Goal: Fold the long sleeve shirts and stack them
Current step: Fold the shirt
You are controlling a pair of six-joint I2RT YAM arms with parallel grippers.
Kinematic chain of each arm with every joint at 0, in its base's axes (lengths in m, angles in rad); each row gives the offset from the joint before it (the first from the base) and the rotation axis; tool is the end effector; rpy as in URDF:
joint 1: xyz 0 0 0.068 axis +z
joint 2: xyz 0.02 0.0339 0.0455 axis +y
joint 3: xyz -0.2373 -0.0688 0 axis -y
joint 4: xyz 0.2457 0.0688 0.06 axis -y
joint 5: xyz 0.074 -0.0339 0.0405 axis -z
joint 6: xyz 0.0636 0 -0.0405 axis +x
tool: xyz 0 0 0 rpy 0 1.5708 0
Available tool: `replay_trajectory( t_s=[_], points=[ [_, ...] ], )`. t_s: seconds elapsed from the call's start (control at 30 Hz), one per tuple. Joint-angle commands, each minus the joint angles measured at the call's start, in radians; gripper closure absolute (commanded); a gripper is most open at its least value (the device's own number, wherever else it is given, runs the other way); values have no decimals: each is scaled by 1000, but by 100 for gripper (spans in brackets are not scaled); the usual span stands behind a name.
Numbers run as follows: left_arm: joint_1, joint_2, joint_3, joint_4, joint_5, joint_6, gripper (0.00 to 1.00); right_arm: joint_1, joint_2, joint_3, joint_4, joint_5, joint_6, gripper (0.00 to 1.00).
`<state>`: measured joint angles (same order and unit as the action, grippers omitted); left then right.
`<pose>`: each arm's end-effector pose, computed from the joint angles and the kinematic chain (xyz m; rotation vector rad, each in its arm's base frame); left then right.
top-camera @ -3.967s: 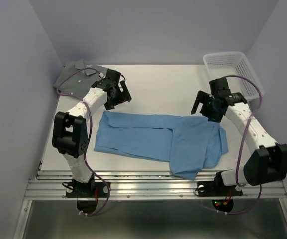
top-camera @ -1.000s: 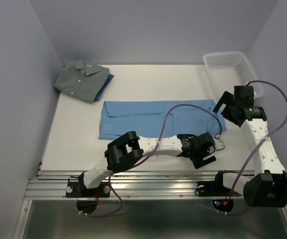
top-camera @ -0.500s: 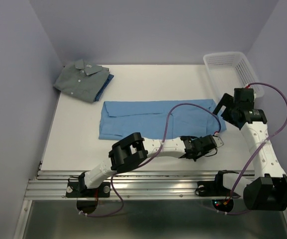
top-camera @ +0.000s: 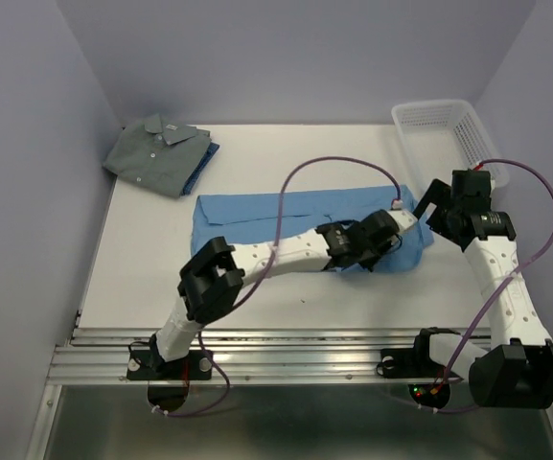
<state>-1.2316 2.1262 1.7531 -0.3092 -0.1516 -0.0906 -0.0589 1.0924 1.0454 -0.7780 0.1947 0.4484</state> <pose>0.1761 -0.4702 0.1951 1.1715 1.9796 -0.5340 0.2504 -0.0271 0.2724 0.6836 2.2756 -0.0477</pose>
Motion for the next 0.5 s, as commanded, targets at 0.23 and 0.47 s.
replay_trajectory(
  t_s=[0.23,0.47],
  points=[
    [343,-259,-98,44,346,-195,100,-7,15,21,60,-57,1,0],
    [503,-259,-109,-4,340,-316,100,-7,80,42,106,-107,-11,0]
  ],
)
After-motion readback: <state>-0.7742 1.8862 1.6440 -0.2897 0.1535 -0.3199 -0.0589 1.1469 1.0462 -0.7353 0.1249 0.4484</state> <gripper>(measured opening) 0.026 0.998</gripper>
